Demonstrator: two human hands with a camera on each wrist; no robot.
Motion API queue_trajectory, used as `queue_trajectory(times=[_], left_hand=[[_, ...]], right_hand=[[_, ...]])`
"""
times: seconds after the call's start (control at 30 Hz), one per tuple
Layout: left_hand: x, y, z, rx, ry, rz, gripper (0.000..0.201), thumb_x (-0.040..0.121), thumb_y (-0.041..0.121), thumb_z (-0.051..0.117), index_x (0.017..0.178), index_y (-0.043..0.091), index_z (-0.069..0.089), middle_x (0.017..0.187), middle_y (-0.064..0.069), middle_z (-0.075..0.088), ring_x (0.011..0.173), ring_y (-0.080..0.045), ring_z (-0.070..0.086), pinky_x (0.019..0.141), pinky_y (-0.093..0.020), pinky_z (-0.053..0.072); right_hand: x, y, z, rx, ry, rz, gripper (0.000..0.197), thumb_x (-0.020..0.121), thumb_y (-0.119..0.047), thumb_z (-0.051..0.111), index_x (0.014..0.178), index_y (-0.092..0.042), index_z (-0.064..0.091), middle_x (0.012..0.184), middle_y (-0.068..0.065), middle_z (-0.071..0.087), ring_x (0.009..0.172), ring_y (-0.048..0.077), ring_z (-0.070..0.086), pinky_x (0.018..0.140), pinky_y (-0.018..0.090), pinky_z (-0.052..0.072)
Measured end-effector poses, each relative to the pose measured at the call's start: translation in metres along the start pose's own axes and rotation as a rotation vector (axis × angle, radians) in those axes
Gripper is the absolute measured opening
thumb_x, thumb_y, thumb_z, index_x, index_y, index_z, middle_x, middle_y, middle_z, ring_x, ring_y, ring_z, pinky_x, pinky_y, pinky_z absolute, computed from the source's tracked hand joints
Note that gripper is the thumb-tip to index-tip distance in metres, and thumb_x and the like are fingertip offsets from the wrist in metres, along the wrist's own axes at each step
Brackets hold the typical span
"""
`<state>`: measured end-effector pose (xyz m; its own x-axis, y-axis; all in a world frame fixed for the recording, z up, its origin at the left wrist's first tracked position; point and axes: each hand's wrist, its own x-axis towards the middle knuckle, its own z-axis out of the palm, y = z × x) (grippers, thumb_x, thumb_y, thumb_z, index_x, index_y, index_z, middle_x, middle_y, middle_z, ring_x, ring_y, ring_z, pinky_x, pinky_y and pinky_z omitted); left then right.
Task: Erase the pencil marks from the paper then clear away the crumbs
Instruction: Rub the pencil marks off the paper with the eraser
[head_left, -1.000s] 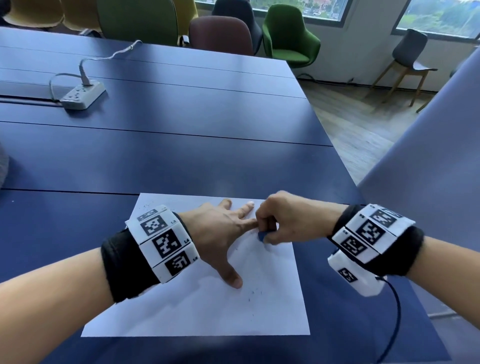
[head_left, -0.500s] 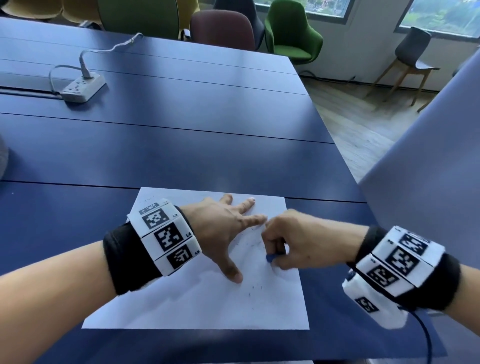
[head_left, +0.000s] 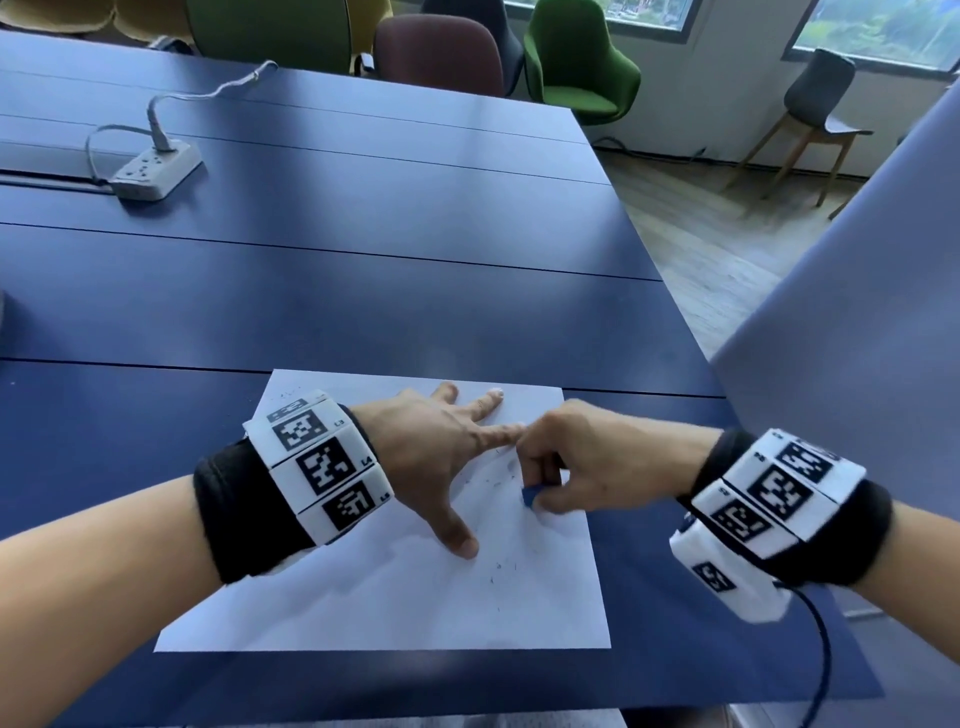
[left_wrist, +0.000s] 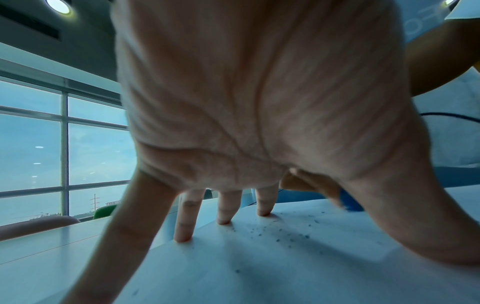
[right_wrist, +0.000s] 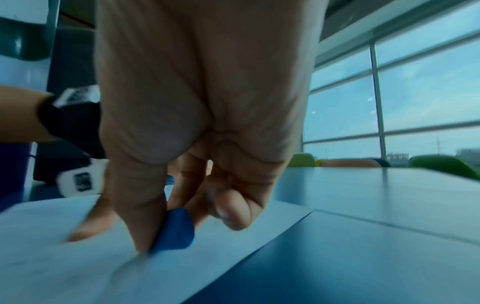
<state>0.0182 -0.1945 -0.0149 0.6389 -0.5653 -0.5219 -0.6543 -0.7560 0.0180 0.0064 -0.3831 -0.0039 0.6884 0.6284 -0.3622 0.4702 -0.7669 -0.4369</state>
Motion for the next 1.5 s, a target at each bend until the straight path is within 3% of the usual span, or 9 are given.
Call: queue_trajectory(times=[0.2, 0.37, 0.5, 0.67, 0.83, 1.0, 1.13, 1.37, 1.5], left_hand=[[-0.001, 0.001, 0.001, 0.004, -0.001, -0.011, 0.121, 0.066, 0.074, 0.071, 0.153, 0.046, -0.008, 0.164, 0.005, -0.012, 0.148, -0.034, 0.006, 0.104, -0.044, 0.039], [-0.002, 0.000, -0.001, -0.008, -0.001, 0.000, 0.117, 0.068, 0.073, 0.071, 0.152, 0.049, -0.006, 0.164, 0.004, -0.012, 0.148, -0.034, 0.007, 0.105, -0.043, 0.040], [-0.001, 0.000, 0.000, 0.000, -0.010, -0.015, 0.121, 0.066, 0.074, 0.071, 0.153, 0.045, -0.008, 0.164, 0.006, -0.014, 0.149, -0.033, 0.004, 0.106, -0.045, 0.038], [0.000, 0.000, 0.000, 0.003, -0.011, -0.013, 0.121, 0.066, 0.075, 0.070, 0.152, 0.045, -0.009, 0.164, 0.006, -0.014, 0.148, -0.033, 0.005, 0.107, -0.046, 0.037], [-0.001, 0.001, -0.002, -0.001, -0.024, -0.017, 0.121, 0.067, 0.074, 0.070, 0.153, 0.045, -0.010, 0.164, 0.006, -0.016, 0.149, -0.034, 0.003, 0.108, -0.045, 0.036], [-0.002, -0.001, -0.001, 0.008, -0.016, -0.005, 0.120, 0.067, 0.075, 0.069, 0.153, 0.044, -0.010, 0.164, 0.004, -0.013, 0.148, -0.033, 0.006, 0.106, -0.044, 0.037], [-0.004, -0.001, 0.001, 0.009, -0.002, -0.007, 0.123, 0.067, 0.075, 0.070, 0.155, 0.038, -0.008, 0.164, 0.007, -0.012, 0.147, -0.031, 0.009, 0.106, -0.044, 0.038], [0.001, -0.001, -0.004, 0.009, -0.016, -0.009, 0.129, 0.063, 0.075, 0.072, 0.155, 0.036, -0.009, 0.164, 0.001, -0.011, 0.144, -0.031, 0.010, 0.103, -0.040, 0.035], [0.002, 0.000, -0.004, -0.004, -0.048, -0.037, 0.131, 0.062, 0.075, 0.073, 0.153, 0.039, -0.014, 0.163, 0.003, -0.020, 0.149, -0.036, -0.001, 0.110, -0.045, 0.030]], right_hand=[[-0.007, -0.014, 0.013, -0.013, -0.132, -0.082, 0.006, 0.076, -0.015, 0.068, 0.074, -0.013, 0.063, 0.074, 0.001, 0.064, 0.066, 0.017, 0.056, 0.063, 0.036, 0.052], [0.002, -0.004, 0.003, 0.000, 0.053, -0.016, 0.008, 0.076, -0.016, 0.068, 0.072, -0.013, 0.062, 0.070, -0.002, 0.063, 0.063, 0.016, 0.056, 0.059, 0.031, 0.050], [-0.016, -0.012, 0.014, 0.033, -0.148, -0.047, 0.003, 0.075, -0.014, 0.067, 0.076, -0.012, 0.064, 0.076, 0.002, 0.065, 0.067, 0.019, 0.058, 0.064, 0.035, 0.052], [-0.010, 0.004, 0.005, 0.027, 0.029, 0.021, 0.005, 0.075, -0.017, 0.066, 0.074, -0.014, 0.063, 0.072, 0.001, 0.065, 0.065, 0.019, 0.058, 0.065, 0.038, 0.053], [-0.023, -0.010, 0.014, 0.046, -0.138, -0.011, 0.004, 0.074, -0.015, 0.067, 0.076, -0.013, 0.065, 0.076, 0.002, 0.065, 0.066, 0.017, 0.057, 0.064, 0.033, 0.052], [0.015, 0.010, -0.017, -0.038, 0.046, 0.097, 0.006, 0.074, -0.017, 0.072, 0.072, -0.015, 0.066, 0.060, -0.008, 0.057, 0.053, 0.006, 0.049, 0.054, 0.018, 0.041], [0.035, 0.026, -0.034, -0.068, 0.165, 0.141, 0.005, 0.076, -0.014, 0.069, 0.073, -0.011, 0.066, 0.060, -0.007, 0.058, 0.053, 0.005, 0.049, 0.057, 0.023, 0.043], [0.011, 0.016, -0.014, -0.069, -0.023, 0.046, 0.007, 0.072, -0.017, 0.069, 0.068, -0.018, 0.064, 0.065, -0.003, 0.063, 0.055, 0.008, 0.054, 0.055, 0.021, 0.047], [0.027, 0.027, -0.031, -0.102, 0.131, 0.092, 0.004, 0.073, -0.015, 0.069, 0.072, -0.011, 0.068, 0.060, -0.006, 0.060, 0.052, 0.004, 0.051, 0.054, 0.017, 0.042]])
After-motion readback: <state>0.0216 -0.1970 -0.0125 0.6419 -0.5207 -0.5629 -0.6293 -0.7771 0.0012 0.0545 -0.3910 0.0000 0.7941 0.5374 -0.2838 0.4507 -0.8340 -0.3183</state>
